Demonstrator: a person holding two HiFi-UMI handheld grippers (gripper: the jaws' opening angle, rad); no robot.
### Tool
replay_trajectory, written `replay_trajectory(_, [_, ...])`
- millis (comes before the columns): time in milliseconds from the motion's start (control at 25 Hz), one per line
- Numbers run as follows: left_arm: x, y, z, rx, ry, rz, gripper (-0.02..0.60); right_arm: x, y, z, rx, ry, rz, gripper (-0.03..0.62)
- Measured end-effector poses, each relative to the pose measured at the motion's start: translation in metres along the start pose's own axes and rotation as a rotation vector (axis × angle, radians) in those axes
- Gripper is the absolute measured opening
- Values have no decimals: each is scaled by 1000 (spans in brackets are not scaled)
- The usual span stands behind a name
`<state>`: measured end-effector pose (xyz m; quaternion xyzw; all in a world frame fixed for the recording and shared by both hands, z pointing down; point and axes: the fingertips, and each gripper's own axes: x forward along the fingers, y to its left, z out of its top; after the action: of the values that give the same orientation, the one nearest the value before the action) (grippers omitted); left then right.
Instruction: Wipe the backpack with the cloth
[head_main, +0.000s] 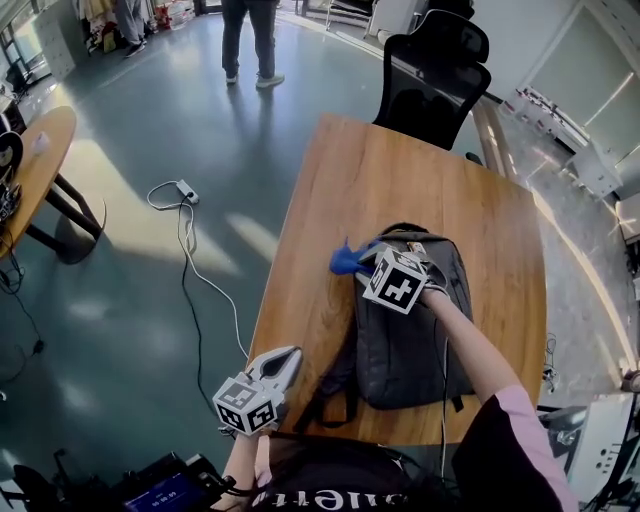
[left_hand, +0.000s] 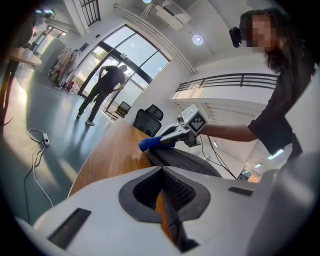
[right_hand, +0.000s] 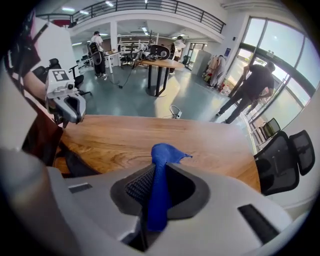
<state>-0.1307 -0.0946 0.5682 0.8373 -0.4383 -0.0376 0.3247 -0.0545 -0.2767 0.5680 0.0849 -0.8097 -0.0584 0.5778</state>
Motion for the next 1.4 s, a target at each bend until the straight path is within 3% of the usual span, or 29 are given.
replay_trajectory(200, [-10, -13, -5, 17, -8, 15, -2, -15, 55, 1, -118, 9, 67, 61])
replay_trajectory(400, [-21, -27, -13, 25, -17, 30, -2, -29, 100, -7, -217, 28, 80, 61])
replay_trajectory(840, [-35, -64, -32, 64, -30, 29, -2, -74, 191, -21, -208, -74, 93, 61])
replay_trajectory(1160, [-65, -106, -68, 82, -4, 29, -3, -105, 264, -41, -215, -123, 109, 61])
replay_trajectory(1400, [-85, -114, -81, 97, -1, 53, -2, -113, 298, -48, -136, -174, 141, 61])
